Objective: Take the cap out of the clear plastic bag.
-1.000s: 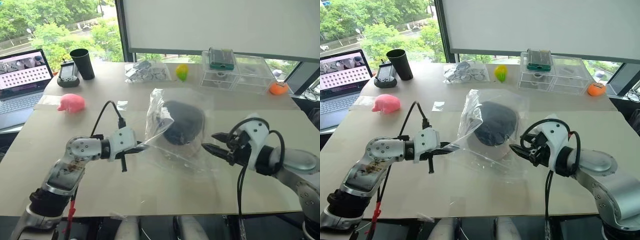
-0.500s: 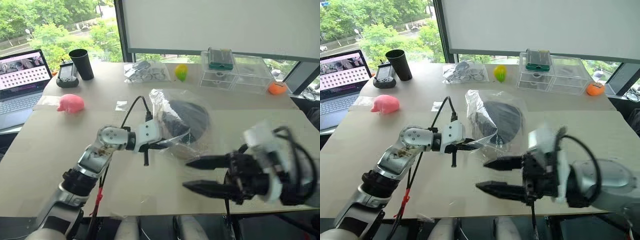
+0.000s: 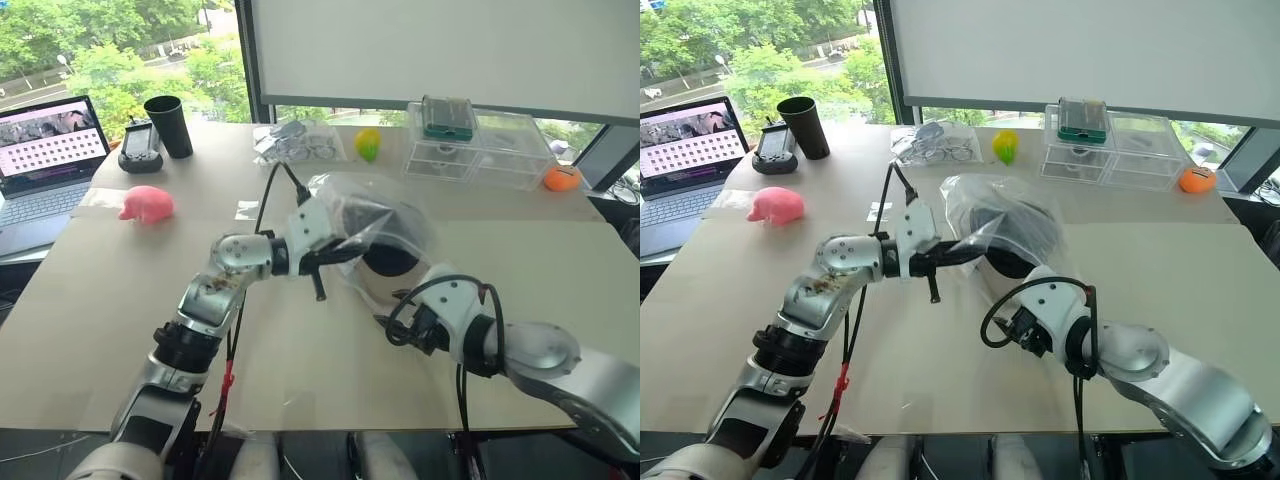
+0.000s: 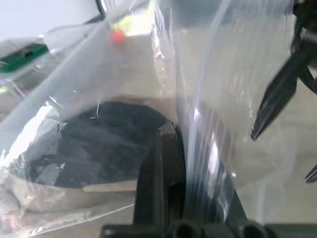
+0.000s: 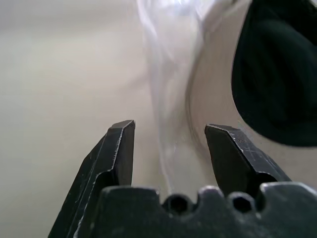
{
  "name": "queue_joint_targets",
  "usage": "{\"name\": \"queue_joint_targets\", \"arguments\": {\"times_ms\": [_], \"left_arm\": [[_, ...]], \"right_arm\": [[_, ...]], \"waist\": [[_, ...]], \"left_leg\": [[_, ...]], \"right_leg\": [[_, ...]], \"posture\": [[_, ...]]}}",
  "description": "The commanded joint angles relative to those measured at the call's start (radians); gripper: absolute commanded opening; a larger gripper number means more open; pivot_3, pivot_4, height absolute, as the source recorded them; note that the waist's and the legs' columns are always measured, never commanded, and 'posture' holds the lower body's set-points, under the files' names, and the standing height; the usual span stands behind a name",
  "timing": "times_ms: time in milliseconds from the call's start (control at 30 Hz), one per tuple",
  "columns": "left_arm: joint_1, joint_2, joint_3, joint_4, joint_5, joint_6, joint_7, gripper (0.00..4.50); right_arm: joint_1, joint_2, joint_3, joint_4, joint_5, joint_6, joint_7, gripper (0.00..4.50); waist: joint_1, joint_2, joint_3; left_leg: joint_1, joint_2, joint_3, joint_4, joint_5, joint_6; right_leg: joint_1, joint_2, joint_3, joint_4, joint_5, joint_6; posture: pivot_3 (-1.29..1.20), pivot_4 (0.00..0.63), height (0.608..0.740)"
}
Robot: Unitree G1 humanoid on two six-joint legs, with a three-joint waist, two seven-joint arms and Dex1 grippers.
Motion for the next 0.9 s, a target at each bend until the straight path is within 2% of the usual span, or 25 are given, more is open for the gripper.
{"name": "queue_joint_targets", "arguments": {"times_ms": [33,167,233,333,467,567,633,733,900], "left_arm": [[-0.005,0.0,0.003,-0.024,-0.013,-0.009,-0.002,0.03],[0.0,0.003,-0.005,-0.022,-0.007,-0.018,-0.008,0.03],[0.0,0.003,-0.005,-0.018,-0.005,-0.02,-0.008,0.03],[0.0,0.001,-0.004,-0.023,-0.005,-0.017,-0.006,0.03],[0.002,0.0,-0.003,-0.03,-0.005,-0.011,-0.002,0.03],[0.001,0.001,-0.001,-0.03,-0.002,-0.01,0.001,0.03],[-0.001,0.002,0.001,-0.032,-0.005,-0.007,0.002,0.03],[-0.005,-0.001,0.003,-0.029,-0.003,-0.005,0.011,0.03],[-0.011,-0.002,0.008,-0.025,-0.006,0.0,0.017,0.03]], "right_arm": [[0.004,0.025,-0.028,0.012,-0.111,-0.088,0.009,2.74],[0.022,0.123,-0.146,0.03,-0.048,-0.107,0.036,2.74],[0.021,0.122,-0.164,0.034,-0.079,-0.107,0.053,2.74],[0.041,0.049,-0.069,0.049,-0.231,-0.146,0.09,2.74],[0.046,0.058,0.005,0.065,-0.325,-0.187,0.108,2.74],[0.04,0.02,0.046,0.085,-0.434,-0.222,0.133,2.74],[0.033,0.003,0.102,0.119,-0.535,-0.255,0.129,2.74],[-0.003,-0.026,0.263,0.207,-0.802,-0.308,0.113,2.74],[-0.024,0.05,0.327,0.252,-0.958,-0.323,0.123,2.74]], "waist": [[0.0,0.0,0.0],[0.004,0.0,0.0],[0.004,0.0,0.0],[0.005,0.0,0.0],[0.002,0.0,0.0],[0.002,0.0,0.0],[0.004,0.0,0.0],[0.002,0.0,0.0],[0.001,0.0,0.0]], "left_leg": [[0.0,0.0,0.0,0.0,0.0,0.0],[0.001,0.0,0.0,0.0,0.0,0.0],[0.0,0.0,0.0,0.0,0.0,0.0],[0.0,0.0,0.0,0.0,0.0,0.0],[0.001,0.0,0.0,0.0,0.0,0.0],[0.001,0.0,0.0,0.0,0.0,0.0],[0.001,0.0,0.0,0.0,0.0,0.0],[0.001,0.0,0.0,0.0,0.0,0.0],[0.001,0.0,0.001,0.0,0.0,0.0]], "right_leg": [[0.0,0.0,0.0,0.0,0.0,0.0],[0.001,0.0,0.0,0.0,0.0,0.0],[0.001,0.0,0.0,0.0,0.0,0.0],[0.001,0.0,0.0,0.0,0.0,0.0],[0.001,0.0,0.0,0.0,0.0,0.0],[0.001,0.0,0.0,0.0,0.0,0.0],[0.001,0.0,0.0,0.0,0.0,0.0],[0.001,0.0,0.0,0.0,0.0,0.0],[0.0,0.0,0.0,0.001,0.0,0.0]], "posture": [[0.0,0.15,0.74],[0.0,0.15,0.74],[0.0,0.15,0.74],[0.0,0.15,0.74],[0.0,0.15,0.74],[0.0,0.15,0.74],[0.0,0.15,0.74],[0.0,0.15,0.74],[0.0,0.15,0.74]]}}
